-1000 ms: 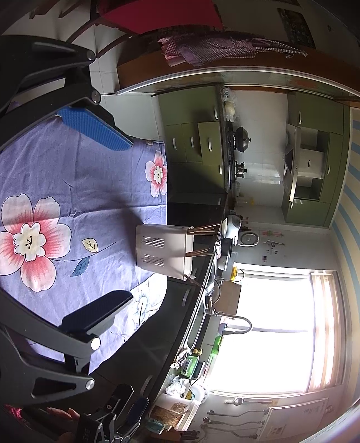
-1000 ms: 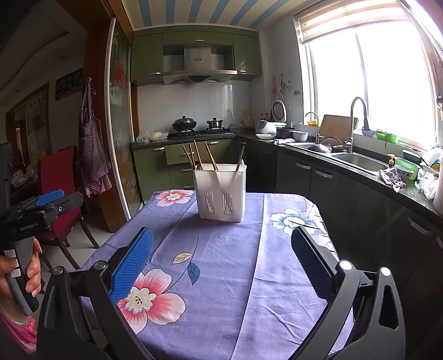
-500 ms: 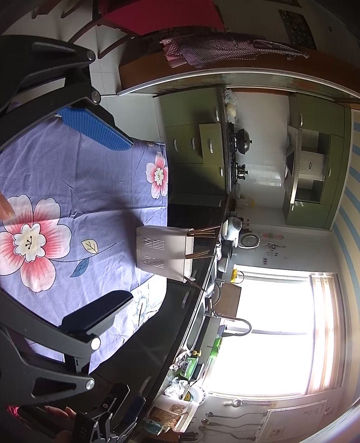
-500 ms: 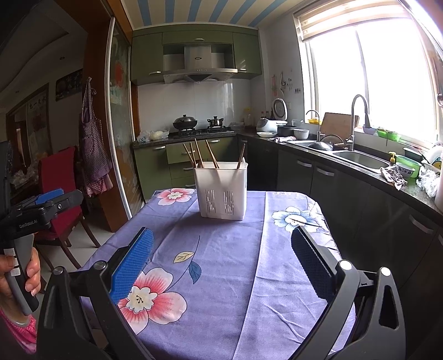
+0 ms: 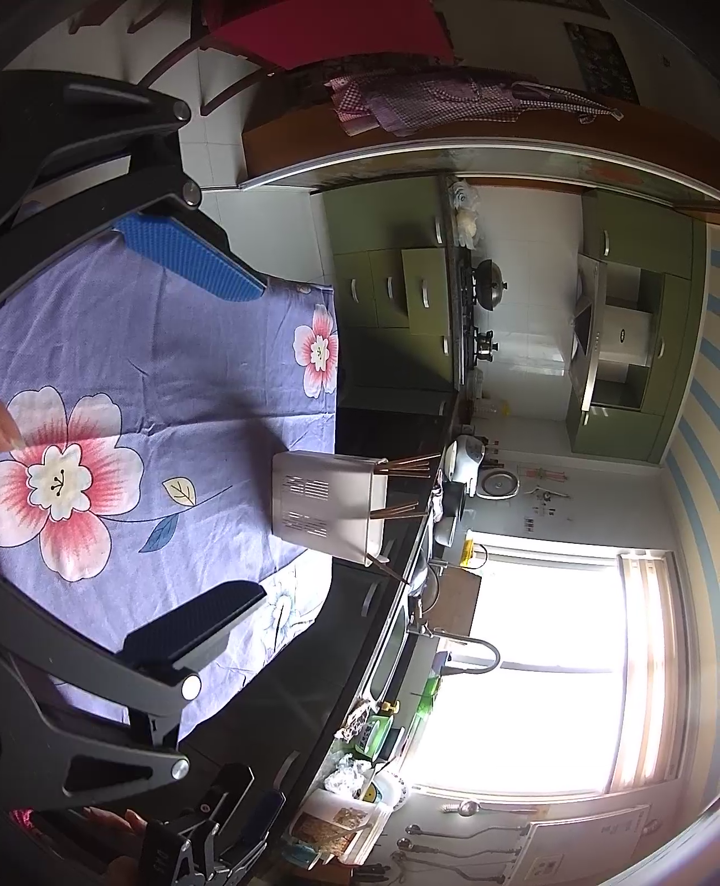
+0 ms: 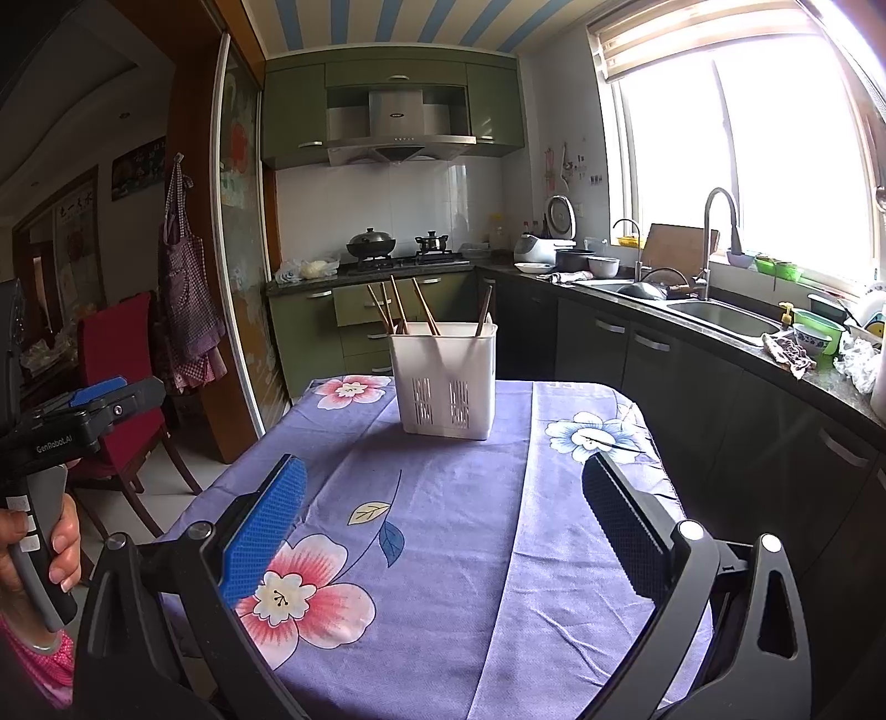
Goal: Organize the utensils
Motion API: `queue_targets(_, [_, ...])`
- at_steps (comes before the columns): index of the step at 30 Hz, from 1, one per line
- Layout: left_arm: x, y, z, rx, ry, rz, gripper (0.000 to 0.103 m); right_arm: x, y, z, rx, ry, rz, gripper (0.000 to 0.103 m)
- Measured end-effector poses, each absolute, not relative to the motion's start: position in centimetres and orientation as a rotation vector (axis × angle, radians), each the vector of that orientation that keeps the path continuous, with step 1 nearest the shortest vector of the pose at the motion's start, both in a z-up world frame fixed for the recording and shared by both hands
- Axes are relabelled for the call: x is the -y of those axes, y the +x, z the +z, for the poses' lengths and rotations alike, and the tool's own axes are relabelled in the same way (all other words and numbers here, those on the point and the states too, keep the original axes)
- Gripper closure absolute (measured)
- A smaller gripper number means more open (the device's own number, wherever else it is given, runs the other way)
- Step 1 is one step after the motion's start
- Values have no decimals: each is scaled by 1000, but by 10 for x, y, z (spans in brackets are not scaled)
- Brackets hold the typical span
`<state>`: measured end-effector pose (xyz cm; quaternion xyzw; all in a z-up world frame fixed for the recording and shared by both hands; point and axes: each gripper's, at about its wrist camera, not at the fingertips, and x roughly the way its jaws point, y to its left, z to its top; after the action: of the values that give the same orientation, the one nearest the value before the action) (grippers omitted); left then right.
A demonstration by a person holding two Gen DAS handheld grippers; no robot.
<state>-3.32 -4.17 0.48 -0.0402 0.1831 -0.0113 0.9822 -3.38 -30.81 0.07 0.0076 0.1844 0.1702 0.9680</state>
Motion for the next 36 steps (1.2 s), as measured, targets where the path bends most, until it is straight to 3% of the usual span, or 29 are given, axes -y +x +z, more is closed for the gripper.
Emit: queue_targets(36, [44, -33, 4, -380, -55, -8, 7, 307, -36, 2, -379, 19, 347, 5])
